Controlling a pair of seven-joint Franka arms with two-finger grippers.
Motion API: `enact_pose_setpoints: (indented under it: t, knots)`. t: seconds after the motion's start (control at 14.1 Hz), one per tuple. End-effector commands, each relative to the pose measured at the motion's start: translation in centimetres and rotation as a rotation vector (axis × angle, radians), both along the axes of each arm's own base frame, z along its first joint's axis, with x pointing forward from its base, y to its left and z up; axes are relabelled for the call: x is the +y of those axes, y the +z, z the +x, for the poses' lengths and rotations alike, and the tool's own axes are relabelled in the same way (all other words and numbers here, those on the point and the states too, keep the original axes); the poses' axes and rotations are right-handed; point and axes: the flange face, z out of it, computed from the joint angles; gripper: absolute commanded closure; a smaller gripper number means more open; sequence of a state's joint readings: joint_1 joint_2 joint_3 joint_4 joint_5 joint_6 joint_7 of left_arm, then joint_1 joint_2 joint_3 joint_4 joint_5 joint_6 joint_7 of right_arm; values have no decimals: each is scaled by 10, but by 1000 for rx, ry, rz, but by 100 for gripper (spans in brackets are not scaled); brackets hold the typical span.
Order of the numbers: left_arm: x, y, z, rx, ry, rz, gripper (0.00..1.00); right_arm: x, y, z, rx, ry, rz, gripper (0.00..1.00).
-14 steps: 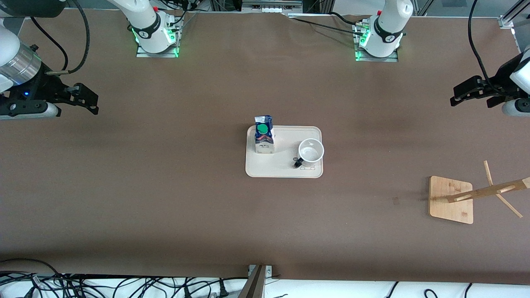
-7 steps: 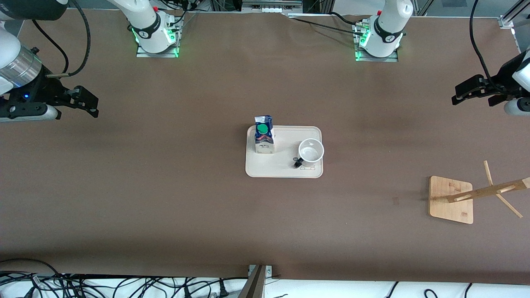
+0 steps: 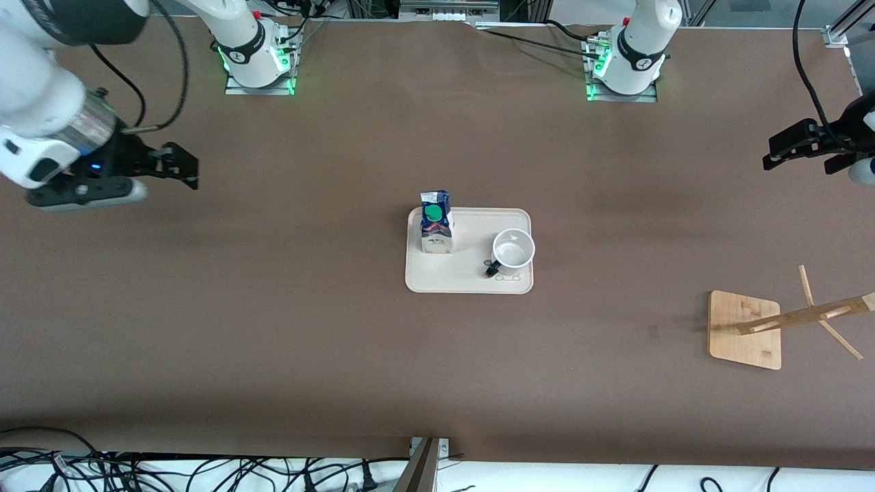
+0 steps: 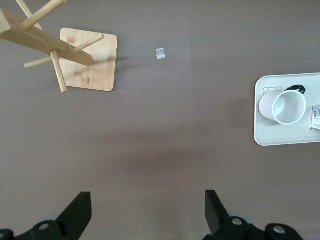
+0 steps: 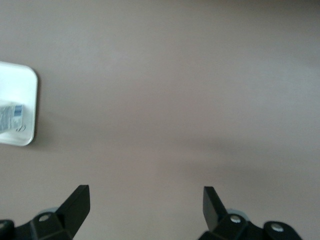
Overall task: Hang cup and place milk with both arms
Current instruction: 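Reach the right gripper down and grasp the milk carton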
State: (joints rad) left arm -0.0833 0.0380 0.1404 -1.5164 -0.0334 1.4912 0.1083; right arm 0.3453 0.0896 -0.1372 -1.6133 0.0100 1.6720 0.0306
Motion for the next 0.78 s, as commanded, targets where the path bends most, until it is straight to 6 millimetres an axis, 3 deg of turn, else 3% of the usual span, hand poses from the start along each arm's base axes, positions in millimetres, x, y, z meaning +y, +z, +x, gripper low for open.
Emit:
enact_pose_setpoints:
  t: [0.0,0.14,0.5,0.71]
  knots:
    - [-1,1,-10,-3,85,29,0,70,-22,-4,48,24,32,0]
    - [-1,-2,-11,8,177,35,0,124,-38,-2,25,-64,43,0]
    - [-5,-1,-10,6,96,31,0,272,-91,-5,-2,-234,77,0]
    - [5,-4,-7,15,102,30,0,342,-133,-22,-43,-309,104,0]
